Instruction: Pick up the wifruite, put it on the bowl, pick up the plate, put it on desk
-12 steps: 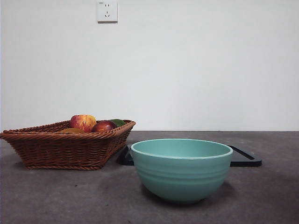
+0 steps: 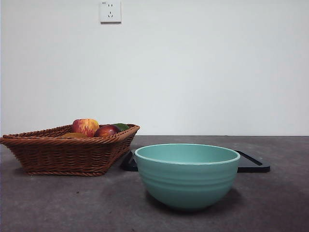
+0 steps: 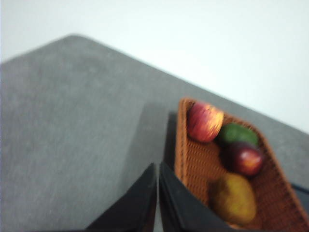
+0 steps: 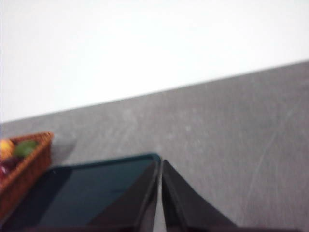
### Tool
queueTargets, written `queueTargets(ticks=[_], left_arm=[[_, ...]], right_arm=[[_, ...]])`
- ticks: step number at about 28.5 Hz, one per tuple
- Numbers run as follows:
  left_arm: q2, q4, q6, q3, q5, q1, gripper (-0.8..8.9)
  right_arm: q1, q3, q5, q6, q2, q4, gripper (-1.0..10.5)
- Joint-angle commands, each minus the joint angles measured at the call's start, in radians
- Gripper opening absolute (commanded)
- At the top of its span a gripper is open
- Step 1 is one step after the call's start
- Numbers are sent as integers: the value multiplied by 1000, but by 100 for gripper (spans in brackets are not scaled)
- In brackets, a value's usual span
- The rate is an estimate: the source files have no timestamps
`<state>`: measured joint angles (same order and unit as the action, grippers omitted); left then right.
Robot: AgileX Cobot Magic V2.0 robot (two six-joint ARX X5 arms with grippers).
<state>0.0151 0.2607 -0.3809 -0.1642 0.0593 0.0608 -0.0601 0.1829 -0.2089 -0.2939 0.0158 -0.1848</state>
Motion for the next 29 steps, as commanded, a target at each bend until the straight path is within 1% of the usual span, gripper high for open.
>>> queueTargets(ticks=[1, 5, 8, 12, 19, 23, 29], left_arm=[[22, 21, -5, -61, 18, 2, 10], [70, 76, 5, -153, 51, 2, 10], [122, 119, 37, -225, 93, 2, 10], [210, 192, 106, -322, 151, 2, 10], [400, 327, 230, -492, 326, -4, 10], [500, 404, 285, -585, 412, -18, 10], [615, 533, 350, -719, 448, -82, 10]], right_arm=[[-2, 56, -1, -12, 26, -26, 6], [-2, 163, -6, 6, 88, -95, 6], [-1, 249, -32, 53, 150, -151, 6], [-1, 374, -77, 108, 251, -253, 6], [7, 601, -187, 239, 444, -467, 6], [45, 705, -192, 298, 536, -583, 6], [151, 809, -205, 366, 650, -781, 6]])
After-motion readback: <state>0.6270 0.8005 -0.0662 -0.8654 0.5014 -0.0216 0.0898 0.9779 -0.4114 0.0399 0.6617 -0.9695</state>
